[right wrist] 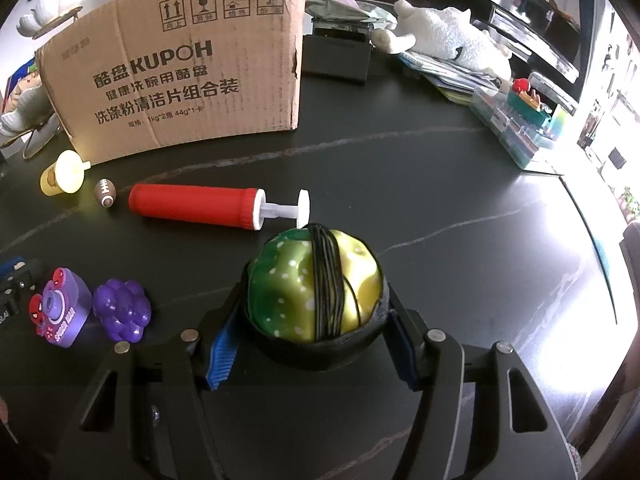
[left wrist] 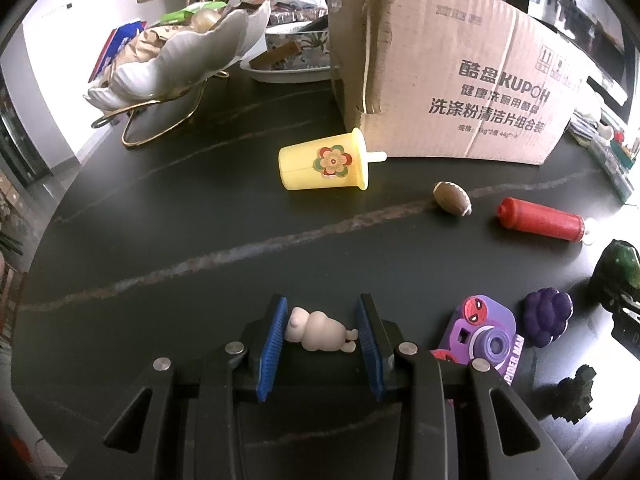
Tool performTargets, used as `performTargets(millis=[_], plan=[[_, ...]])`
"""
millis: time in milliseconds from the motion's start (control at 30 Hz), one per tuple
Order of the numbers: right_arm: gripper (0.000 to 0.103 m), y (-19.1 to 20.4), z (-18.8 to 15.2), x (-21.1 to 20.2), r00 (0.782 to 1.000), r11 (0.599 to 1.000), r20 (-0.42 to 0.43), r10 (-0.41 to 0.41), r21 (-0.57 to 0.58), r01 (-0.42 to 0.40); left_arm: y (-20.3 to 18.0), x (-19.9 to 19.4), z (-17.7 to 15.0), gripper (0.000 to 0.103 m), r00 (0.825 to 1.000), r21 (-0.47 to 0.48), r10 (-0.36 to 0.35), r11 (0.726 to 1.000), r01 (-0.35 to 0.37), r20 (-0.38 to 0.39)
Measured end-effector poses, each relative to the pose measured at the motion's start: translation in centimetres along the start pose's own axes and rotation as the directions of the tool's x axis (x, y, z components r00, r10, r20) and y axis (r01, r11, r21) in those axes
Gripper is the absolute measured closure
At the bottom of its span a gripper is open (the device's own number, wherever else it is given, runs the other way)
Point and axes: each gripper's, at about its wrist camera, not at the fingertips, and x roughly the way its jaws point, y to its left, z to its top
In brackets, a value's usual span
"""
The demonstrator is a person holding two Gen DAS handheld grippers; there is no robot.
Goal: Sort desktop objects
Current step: 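Lift the white figurine with the left tool while the right tool lifts the green ball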
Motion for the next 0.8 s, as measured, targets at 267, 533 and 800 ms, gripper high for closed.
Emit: performTargets(millis=[267,533,800], plan=[[0.043,-0.2,0.0,-0.3,1.000,1.000,-0.005,0.023,0.013,-0.022,0.1,-0.6,0.2,0.071,1.000,-0.018,-0.013,1.000,0.013,0.001],[0.043,-0.3,0.1,-1.3,1.000,0.999,0.012,0.027,0.022,-0.027,-0.5,-1.9,0.3,0.071,1.000,-0.008,-0.024,1.000,0.024,0.020],[0.043,-0.3,-0.1,-2.5,0.999,0.999,0.023,0.039,0.023,-0.039,-0.4,-2.8,0.2,0.071,0.999,0.004,-0.024,1.000,0.023,0.029]])
